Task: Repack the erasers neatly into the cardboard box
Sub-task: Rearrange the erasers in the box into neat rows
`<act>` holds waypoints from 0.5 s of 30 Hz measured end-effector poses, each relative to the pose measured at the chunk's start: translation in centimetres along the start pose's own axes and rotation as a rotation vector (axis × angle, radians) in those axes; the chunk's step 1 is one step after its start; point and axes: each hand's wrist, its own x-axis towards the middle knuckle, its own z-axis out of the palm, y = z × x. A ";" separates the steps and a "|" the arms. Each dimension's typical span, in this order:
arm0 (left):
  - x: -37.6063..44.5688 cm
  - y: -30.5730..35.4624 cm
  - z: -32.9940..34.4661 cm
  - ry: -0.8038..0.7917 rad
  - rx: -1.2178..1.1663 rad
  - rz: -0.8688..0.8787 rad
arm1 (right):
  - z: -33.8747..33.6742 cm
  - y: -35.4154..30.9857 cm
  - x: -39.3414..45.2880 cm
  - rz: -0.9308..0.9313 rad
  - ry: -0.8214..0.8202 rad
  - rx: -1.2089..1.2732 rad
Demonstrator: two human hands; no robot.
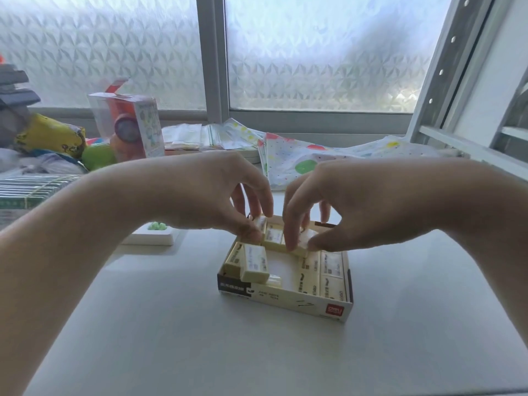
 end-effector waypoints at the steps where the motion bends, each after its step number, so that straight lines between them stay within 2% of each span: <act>1: 0.0 0.0 0.0 -0.003 -0.002 0.006 | 0.0 -0.1 0.0 -0.011 0.002 0.011; 8: -0.1 0.0 -0.1 -0.017 -0.007 0.027 | 0.6 0.1 0.9 -0.039 0.101 0.116; 12: -0.1 0.1 0.0 -0.017 -0.003 0.056 | 0.8 0.1 0.9 -0.127 0.083 0.238; 15: -0.1 0.1 0.0 -0.016 -0.002 0.055 | 1.3 -0.3 1.2 -0.121 0.034 0.271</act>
